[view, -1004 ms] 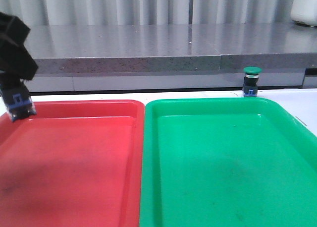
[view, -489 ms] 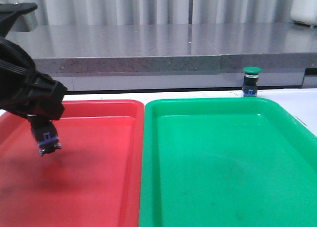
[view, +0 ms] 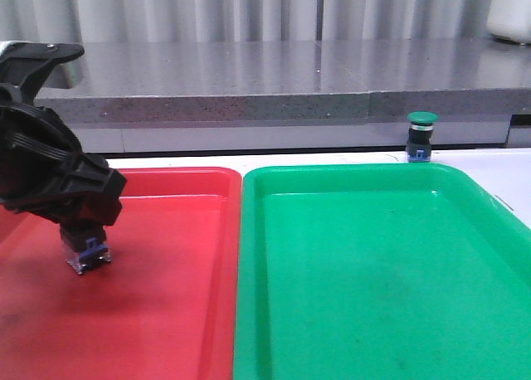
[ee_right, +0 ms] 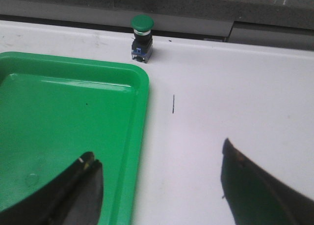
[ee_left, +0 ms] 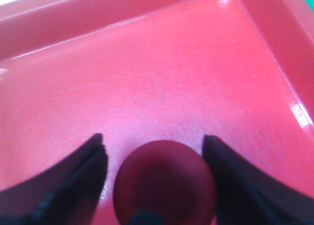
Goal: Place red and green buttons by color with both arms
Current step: 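Carry the red button into the red tray, lower it, open left gripper, then move the right gripper over the green push-button behind the green tray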
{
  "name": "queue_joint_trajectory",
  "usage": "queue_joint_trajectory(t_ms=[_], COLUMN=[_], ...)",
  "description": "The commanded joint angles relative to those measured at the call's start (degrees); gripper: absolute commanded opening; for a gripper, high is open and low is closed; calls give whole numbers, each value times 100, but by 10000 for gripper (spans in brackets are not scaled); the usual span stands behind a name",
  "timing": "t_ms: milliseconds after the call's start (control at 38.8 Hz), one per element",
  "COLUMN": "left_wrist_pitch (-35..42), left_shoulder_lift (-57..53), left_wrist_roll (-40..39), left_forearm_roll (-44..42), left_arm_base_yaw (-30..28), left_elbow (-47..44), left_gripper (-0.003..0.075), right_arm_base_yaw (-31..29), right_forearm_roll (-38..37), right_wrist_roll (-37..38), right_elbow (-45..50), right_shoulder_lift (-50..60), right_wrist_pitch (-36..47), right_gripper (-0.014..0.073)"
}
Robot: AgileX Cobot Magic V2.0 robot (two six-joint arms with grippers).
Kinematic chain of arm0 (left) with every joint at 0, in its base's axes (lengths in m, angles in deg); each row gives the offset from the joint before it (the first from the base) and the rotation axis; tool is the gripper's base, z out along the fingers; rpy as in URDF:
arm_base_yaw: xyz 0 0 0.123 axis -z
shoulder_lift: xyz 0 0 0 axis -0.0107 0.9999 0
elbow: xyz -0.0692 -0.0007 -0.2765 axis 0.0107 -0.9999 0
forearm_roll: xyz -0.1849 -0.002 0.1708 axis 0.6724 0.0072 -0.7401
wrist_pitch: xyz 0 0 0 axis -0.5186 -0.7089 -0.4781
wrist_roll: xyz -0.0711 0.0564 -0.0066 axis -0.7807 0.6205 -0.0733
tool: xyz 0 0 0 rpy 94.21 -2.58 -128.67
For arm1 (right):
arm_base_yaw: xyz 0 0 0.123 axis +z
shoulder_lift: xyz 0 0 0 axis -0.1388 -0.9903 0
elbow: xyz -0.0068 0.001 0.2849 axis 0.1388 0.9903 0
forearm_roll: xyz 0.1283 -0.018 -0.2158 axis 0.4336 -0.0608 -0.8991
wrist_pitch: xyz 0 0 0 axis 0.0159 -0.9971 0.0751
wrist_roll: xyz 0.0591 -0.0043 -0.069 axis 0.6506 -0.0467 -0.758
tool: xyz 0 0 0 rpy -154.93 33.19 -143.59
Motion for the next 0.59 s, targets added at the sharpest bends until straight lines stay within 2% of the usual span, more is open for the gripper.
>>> queue_joint_trajectory(t_ms=[0,232,566], left_wrist_pitch=[209,-366,-1738], left_shoulder_lift=[-208,-913,-3033], left_wrist_roll=[-50,-50,-50], left_forearm_roll=[15,90,90], left_arm_base_yaw=[42,42,42], left_elbow=[117,117,117], left_gripper=[531,522,511], right_arm_base_yaw=[-25,-25,-25], right_forearm_roll=[-48,-48,-48], right_wrist_roll=[-51,-51,-51], right_elbow=[-203,-203,-203], right_shoulder_lift=[-36,-36,-36], right_wrist_pitch=[399,399,399], right_gripper=[528,528,528])
